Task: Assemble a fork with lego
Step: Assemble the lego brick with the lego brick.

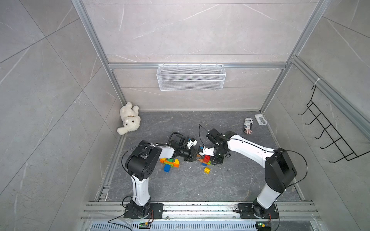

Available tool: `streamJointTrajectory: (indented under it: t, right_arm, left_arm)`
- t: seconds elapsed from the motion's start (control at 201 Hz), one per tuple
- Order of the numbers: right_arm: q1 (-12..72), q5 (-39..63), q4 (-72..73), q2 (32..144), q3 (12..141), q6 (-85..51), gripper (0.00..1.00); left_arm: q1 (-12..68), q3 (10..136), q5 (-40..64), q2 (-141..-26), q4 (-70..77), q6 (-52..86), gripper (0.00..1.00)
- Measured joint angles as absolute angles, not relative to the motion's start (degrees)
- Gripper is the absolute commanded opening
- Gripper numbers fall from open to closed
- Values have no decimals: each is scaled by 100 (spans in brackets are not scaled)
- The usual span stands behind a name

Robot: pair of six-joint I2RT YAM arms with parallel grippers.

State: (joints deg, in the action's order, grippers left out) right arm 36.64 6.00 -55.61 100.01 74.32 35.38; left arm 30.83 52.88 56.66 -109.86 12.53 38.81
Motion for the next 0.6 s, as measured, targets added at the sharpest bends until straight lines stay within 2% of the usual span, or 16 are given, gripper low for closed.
streamJointTrajectory:
  t: [0.443, 0.597]
  right_arm:
    - [3636, 624, -5559, 9974, 7426, 3492, 21]
    - [3640, 655, -5664, 10031, 7585, 3468, 21]
  left_arm:
    - [3068, 5212, 5760, -11028, 1496, 3879, 30]
    - [3020, 5192, 5815, -11111, 1529, 3874, 32]
